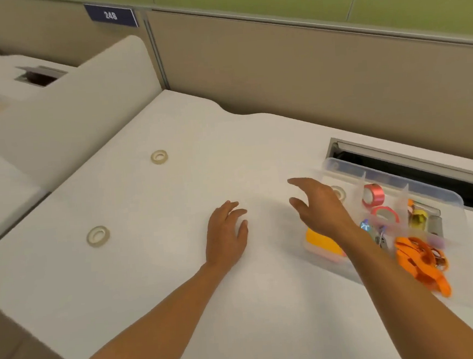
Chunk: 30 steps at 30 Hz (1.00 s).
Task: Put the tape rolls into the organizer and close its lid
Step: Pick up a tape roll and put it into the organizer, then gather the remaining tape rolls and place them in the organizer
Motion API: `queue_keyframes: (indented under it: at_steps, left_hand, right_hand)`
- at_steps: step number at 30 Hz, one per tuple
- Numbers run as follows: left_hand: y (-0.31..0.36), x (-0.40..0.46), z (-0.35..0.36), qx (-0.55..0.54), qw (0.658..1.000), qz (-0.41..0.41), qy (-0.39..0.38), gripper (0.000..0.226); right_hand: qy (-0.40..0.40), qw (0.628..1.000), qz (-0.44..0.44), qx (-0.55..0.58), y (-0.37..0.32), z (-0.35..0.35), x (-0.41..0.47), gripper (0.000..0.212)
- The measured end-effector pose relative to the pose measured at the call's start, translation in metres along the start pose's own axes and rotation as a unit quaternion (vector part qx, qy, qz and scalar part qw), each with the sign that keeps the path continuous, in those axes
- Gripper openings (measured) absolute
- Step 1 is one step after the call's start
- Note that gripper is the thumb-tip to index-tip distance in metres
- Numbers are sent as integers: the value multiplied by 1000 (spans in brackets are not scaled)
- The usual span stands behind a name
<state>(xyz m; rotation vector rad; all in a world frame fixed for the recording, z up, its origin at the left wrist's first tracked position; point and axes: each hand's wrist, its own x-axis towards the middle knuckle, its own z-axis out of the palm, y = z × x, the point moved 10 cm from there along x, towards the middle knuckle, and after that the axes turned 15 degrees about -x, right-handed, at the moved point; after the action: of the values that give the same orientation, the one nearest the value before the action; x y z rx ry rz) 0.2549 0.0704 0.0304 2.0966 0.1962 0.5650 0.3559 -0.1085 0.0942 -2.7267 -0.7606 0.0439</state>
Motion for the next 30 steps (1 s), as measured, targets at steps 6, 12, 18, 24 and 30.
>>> queue_keyframes:
  at_steps: [6,12,18,24,30]
  left_hand:
    - [-52,-14,-123,101,988,-69,97,28]
    - [-125,-42,-224,215,947,-197,134,51]
    - [-163,-32,-262,214,956,-183,87,53]
    - [-179,-3,-272,95,983,-143,69,55]
    - [-190,33,-270,46,990,-120,52,47]
  right_hand:
    - [-50,997,-32,52,-62,52,9,43]
    - [-81,992,-45,87,-123,93,22,43]
    - [-80,991,-31,107,-174,124,63,40]
    - [-91,984,-13,150,-234,153,120,38]
    - [-49,989,25,137,-261,159,177,51]
